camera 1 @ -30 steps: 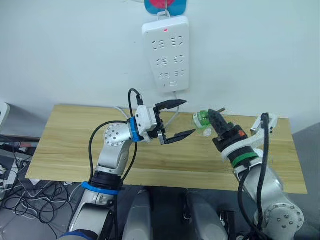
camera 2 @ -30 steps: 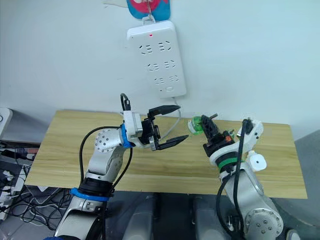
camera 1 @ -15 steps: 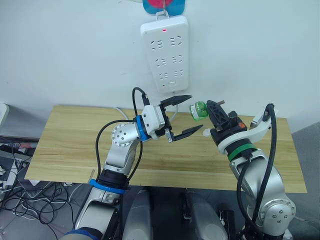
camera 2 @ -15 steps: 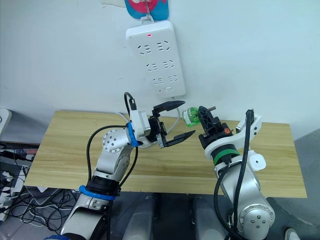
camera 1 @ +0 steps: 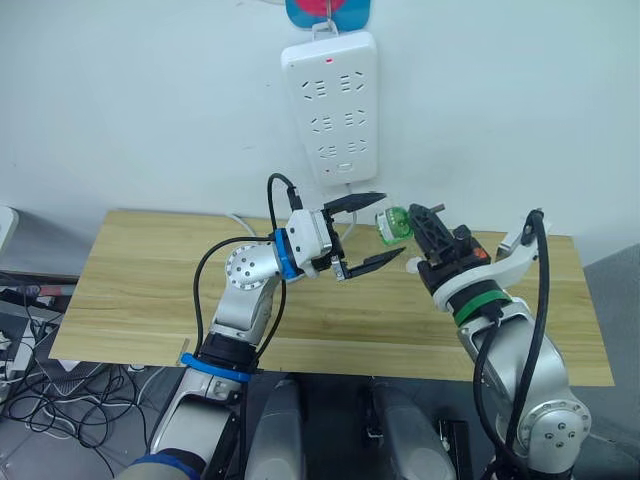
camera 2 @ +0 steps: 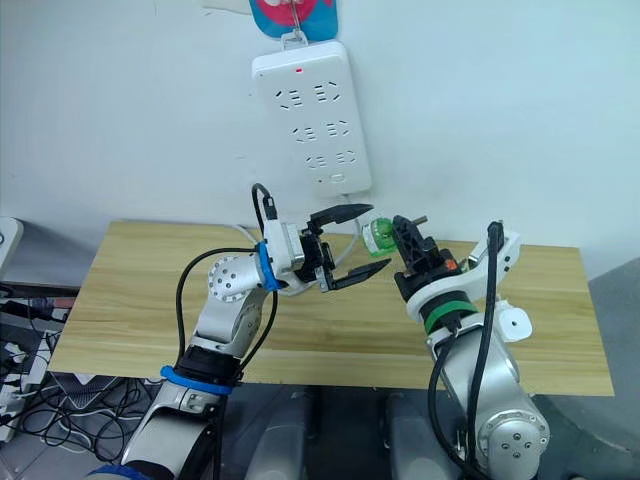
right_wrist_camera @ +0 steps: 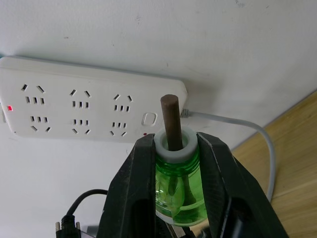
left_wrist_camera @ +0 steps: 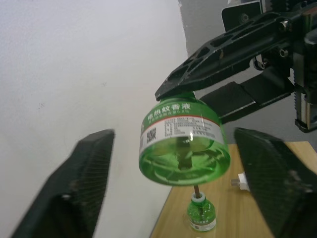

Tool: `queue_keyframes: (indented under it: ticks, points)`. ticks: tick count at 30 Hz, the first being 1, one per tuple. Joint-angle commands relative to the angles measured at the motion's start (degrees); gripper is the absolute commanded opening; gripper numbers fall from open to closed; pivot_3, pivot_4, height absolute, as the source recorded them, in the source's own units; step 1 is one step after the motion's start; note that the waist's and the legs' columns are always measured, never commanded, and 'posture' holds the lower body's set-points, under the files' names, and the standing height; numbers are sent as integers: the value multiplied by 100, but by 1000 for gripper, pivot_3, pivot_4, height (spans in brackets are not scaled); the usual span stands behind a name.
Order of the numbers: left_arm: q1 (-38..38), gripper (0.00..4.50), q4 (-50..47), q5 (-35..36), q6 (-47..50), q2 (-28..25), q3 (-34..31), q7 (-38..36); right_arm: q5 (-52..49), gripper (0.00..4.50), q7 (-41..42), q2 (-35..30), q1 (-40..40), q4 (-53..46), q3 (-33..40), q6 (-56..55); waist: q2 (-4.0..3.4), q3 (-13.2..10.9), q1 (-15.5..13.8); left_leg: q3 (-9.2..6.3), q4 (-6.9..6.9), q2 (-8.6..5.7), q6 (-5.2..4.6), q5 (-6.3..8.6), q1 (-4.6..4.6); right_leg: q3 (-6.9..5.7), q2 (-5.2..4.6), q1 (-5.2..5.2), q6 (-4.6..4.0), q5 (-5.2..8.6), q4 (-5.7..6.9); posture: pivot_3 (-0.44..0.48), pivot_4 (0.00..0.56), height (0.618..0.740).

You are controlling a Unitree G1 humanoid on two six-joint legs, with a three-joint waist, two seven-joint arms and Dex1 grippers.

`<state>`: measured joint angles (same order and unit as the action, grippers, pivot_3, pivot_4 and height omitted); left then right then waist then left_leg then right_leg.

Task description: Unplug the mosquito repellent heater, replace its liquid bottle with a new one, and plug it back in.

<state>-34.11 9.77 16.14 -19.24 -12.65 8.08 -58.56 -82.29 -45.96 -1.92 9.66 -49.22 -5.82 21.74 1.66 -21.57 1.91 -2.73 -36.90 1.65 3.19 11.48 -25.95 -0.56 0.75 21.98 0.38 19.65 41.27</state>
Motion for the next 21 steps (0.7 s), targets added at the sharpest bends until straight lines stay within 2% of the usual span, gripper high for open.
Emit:
queue_keyframes:
  ticks: [1, 3, 4, 21]
  points:
    - [-15, 2925, -77, 121, -83, 29, 13, -50, -92, 837, 112, -58, -55, -322, -83, -126, 0, 0, -2, 0, 0, 0, 0, 0, 0, 0, 0, 0, 0, 0, 0, -11, 341, 740]
    - [-10, 2315, -75, 121, -82, 34, 7, -52, -104, 837, 127, -88, -79, -326, -112, -141, 0, 0, -2, 0, 0, -1, 0, 0, -1, -1, 0, 0, 0, 0, 0, -11, 341, 740]
    - [0, 2254, -85, 125, -77, 34, 4, -51, -116, 837, 132, -100, -90, -331, -128, -148, 0, 0, -1, 0, 0, 0, 0, 0, 0, 0, 0, 0, 0, 0, -1, -7, 337, 740]
    - [16, 2254, -85, 45, -105, -25, 33, -49, -191, 837, 168, -277, -100, -305, -260, -333, 0, 0, -3, -2, 0, 0, 0, 0, 0, -1, 0, 0, 0, 0, 0, 0, 338, 740]
